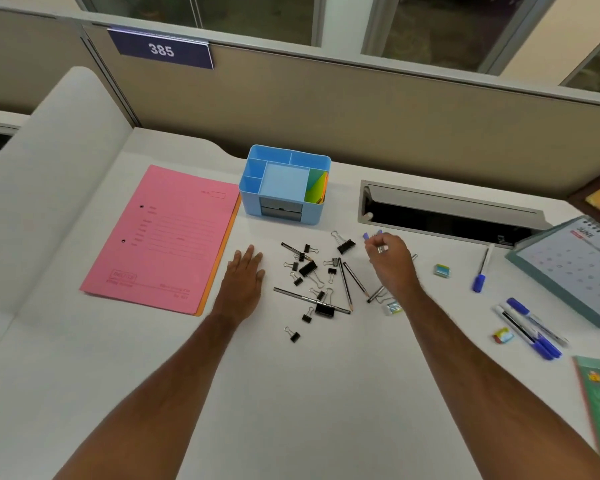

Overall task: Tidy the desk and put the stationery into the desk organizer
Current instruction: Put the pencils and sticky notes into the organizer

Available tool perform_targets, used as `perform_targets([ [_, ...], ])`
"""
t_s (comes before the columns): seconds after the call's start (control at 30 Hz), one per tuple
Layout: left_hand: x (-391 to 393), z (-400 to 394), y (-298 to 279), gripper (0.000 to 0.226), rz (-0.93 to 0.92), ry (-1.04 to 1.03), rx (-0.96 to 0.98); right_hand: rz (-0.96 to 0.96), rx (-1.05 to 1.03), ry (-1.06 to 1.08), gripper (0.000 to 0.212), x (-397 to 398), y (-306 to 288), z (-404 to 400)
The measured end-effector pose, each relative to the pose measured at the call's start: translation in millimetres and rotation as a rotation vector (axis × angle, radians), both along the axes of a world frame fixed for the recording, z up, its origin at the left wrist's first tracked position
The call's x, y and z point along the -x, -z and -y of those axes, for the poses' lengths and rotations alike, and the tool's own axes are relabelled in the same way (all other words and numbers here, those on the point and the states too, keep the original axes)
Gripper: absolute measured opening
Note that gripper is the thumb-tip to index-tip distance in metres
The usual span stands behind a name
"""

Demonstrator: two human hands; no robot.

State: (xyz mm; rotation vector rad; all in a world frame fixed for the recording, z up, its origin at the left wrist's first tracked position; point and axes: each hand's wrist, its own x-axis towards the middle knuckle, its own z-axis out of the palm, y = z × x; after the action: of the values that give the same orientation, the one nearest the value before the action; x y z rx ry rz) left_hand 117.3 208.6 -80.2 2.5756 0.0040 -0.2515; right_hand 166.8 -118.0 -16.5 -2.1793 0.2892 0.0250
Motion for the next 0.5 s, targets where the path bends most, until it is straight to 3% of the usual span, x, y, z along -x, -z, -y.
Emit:
perform_targets([
  [0.13, 12.1, 9.7, -15.6, 0.047, 0.015, 0.045, 0.02, -0.022, 0.022, 0.016, 0.007, 34.6, 3.3, 19.1],
  [0.3, 33.8, 28.2, -21.1, 0.015, 0.069, 0.091, 0.023, -0.068, -0.011, 0.01, 0.007, 71.6, 9.6, 31.0],
  [0.5, 49.6, 33.0, -26.2, 0.022, 0.081, 0.118, -0.173, -0.09, 0.036, -0.068, 0.007, 102.1, 14.2, 29.4],
])
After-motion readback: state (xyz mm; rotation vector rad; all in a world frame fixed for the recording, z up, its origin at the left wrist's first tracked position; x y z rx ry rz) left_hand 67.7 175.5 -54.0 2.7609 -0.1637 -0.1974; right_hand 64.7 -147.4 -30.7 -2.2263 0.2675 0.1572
